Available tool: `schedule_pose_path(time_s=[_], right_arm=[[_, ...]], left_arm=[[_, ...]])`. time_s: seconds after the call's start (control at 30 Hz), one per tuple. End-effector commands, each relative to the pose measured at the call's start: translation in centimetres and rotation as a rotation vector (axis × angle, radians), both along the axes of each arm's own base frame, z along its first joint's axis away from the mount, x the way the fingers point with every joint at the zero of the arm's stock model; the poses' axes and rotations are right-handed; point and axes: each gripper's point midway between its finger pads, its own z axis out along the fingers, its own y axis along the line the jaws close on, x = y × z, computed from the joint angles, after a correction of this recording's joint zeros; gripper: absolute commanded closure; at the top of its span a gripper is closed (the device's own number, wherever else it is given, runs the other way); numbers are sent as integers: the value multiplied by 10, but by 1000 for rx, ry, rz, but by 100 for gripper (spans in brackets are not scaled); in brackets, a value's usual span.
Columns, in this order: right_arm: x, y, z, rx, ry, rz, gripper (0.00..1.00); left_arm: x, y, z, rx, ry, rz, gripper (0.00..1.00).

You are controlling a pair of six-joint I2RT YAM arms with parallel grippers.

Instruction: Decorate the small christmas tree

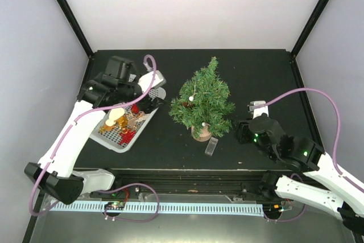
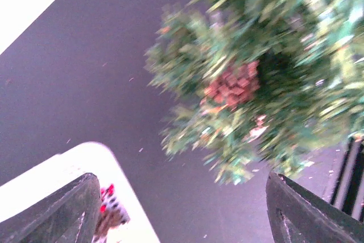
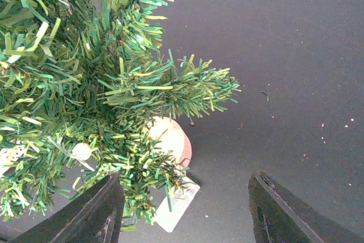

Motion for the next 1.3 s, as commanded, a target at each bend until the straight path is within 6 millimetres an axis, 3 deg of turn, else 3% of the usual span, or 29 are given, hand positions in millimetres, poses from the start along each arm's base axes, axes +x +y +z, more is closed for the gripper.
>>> schedule_pose_path(time_s=[0.0,0.1,0.23,0.43,0.53,0.77,1.13,1.27], right_arm=[[0,-10,10,3,-27,-32,39],[-1,-7,7,9,-22,-21,39],[0,-2,-1,4,-10,-7,39],[2,6,-9,-1,-3,10,39],[2,8,-12,2,3,15,39],[-1,7,-18,4,10,24,39],[1,8,-22,-7,7,24,39],[1,8,-21,-6,5,25,39]], left_arm=[[10,42,4,-20,-25,107,22],[20,77,-19,2,25,199,29],[33,115,-75,115,104,303,42],[60,142,-147,266,158,398,42],[77,153,-170,320,184,452,43],[109,171,-207,363,252,518,44],[115,172,-242,367,375,513,41],[113,173,-249,353,408,512,48]])
